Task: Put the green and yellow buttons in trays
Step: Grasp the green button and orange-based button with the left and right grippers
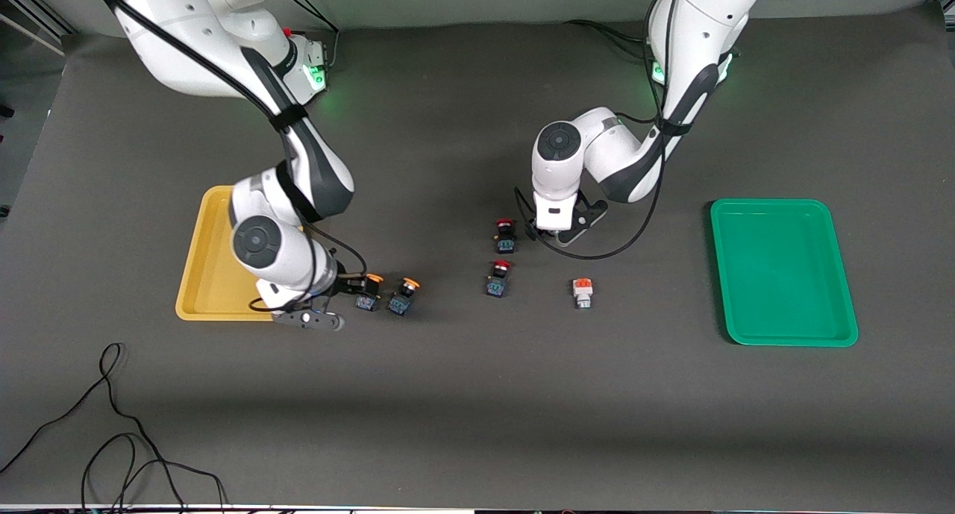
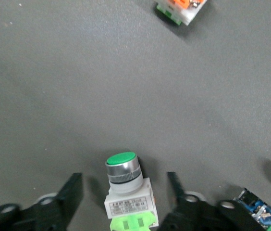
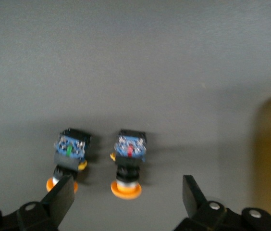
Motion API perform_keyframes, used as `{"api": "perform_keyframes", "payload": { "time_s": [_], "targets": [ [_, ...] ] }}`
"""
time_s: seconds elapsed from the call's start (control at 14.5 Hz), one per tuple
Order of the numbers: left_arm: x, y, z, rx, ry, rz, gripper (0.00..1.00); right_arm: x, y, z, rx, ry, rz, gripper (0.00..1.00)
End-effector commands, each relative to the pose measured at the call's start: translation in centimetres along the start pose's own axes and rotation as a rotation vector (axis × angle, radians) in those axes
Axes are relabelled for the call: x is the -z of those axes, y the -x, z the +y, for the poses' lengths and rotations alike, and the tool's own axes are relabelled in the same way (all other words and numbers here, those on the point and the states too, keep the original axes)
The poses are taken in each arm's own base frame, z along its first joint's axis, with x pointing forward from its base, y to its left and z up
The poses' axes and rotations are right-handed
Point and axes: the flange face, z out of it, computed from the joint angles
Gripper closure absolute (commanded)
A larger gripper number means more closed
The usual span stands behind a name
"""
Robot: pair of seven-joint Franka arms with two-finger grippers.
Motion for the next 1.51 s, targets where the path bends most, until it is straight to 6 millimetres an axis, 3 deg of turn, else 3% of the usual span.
{"api": "perform_keyframes", "payload": {
  "time_s": [0.0,0.14,0.34,0.69,0.96,1.03,1.1,1.17,1.24,1.31,1.44],
  "targets": [
    [-0.1,0.8,0.4,0.026,0.001,0.012,0.63,-2.2,-0.4,-0.1,-0.030,-0.006,0.009,0.00],
    [0.0,0.6,0.5,0.029,0.001,0.014,0.86,-3.6,-0.4,0.1,-0.011,0.022,0.008,0.00],
    [2.1,-1.0,1.5,0.044,0.026,0.031,0.93,-5.8,-0.9,0.6,-0.037,0.017,0.037,0.00],
    [14.0,-7.8,3.1,0.000,0.041,0.028,0.95,-7.8,-0.5,0.7,-0.161,0.032,0.011,0.00],
    [23.4,-12.9,0.8,-0.217,-0.005,-0.093,0.96,-8.2,0.1,-0.1,-0.186,0.034,0.002,0.03],
    [24.8,-14.3,-0.2,-0.245,-0.004,-0.100,0.97,-8.4,0.3,-0.1,-0.184,0.037,-0.003,0.17],
    [26.1,-15.4,-1.1,-0.273,0.005,-0.098,0.98,-8.5,0.4,-0.1,-0.183,0.039,-0.005,0.43],
    [26.9,-16.6,-2.1,-0.289,0.005,-0.102,1.00,-8.5,0.4,-0.1,-0.183,0.040,-0.006,0.78],
    [27.0,-18.4,-3.5,-0.307,-0.012,-0.112,1.00,-8.4,0.5,-0.2,-0.178,0.040,-0.003,1.00],
    [27.1,-20.5,-4.9,-0.332,-0.027,-0.124,1.00,-8.0,1.0,-1.2,-0.160,0.037,0.002,1.00],
    [26.6,-25.2,-8.4,-0.385,-0.046,-0.153,1.00,-6.8,0.9,-1.5,-0.156,0.029,0.016,1.00]
  ]
}}
